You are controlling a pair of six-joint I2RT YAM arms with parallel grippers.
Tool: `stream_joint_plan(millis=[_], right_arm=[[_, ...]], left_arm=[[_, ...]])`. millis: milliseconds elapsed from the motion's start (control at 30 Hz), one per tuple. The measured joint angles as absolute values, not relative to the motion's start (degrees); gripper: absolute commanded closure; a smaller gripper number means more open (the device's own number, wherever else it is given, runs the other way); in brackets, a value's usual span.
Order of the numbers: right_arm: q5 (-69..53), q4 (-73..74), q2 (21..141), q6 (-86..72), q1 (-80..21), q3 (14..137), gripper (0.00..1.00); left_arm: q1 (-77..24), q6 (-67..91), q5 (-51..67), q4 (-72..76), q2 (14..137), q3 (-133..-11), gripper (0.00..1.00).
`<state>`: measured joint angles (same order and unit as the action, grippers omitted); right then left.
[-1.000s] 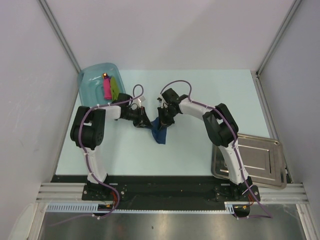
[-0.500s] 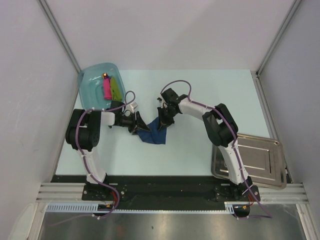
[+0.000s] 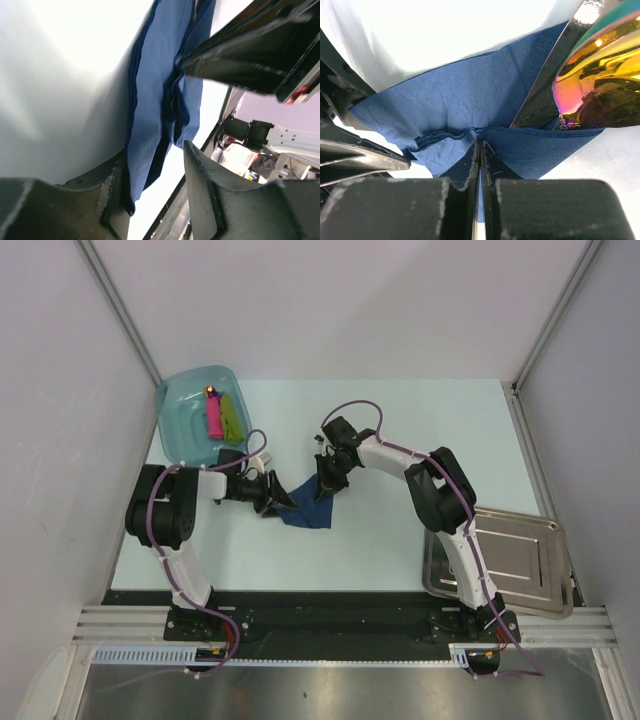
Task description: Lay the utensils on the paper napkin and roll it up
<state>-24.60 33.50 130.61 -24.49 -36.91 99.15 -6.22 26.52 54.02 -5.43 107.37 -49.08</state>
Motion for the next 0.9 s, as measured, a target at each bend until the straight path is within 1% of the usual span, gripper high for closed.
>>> stream_joint_plan(millis=[67,100,133,167,267,367,467,633,900], right_arm=[[-24.6,33.5,130.6,-24.5,-36.9,99.2,0.97],[-24.6,33.5,130.6,-24.5,-36.9,99.2,0.98],[-24.6,33.5,130.6,-24.5,-36.9,99.2,0.98],[-24.6,33.5,130.6,-24.5,-36.9,99.2,0.98],[-24.6,33.5,130.6,-24.7,-36.9,99.2,0.99],[-24.6,33.5,130.6,-24.9,-36.9,99.1,1.00],[-24.5,33.4,130.6,-24.9,-36.9,99.1,1.00],[-24.5,33.4,130.6,-25.1,-36.9,99.1,1.00],[-24.4,33.4,130.6,-25.4,-36.9,99.1,1.00]], left_arm=[[-6.2,26.5,54.1,-5.2,107.0,-47.9,0.63],[-6.2,26.6,54.1,-5.1,106.9,-47.6,0.71],[-6.2,26.6,54.0,-4.9,106.9,-47.3,0.75],[-6.2,26.6,53.8,-4.8,106.9,-47.2,0.82],[-6.2,27.4,53.5,-3.0,106.8,-47.1,0.92],[-6.4,28.3,53.6,-0.8,106.3,-47.1,0.97],[-7.5,28.6,54.2,0.2,104.2,-47.2,0.99],[-12.1,30.8,55.3,4.3,102.6,-47.6,0.97],[-17.6,36.9,55.2,13.0,106.8,-47.7,0.96]])
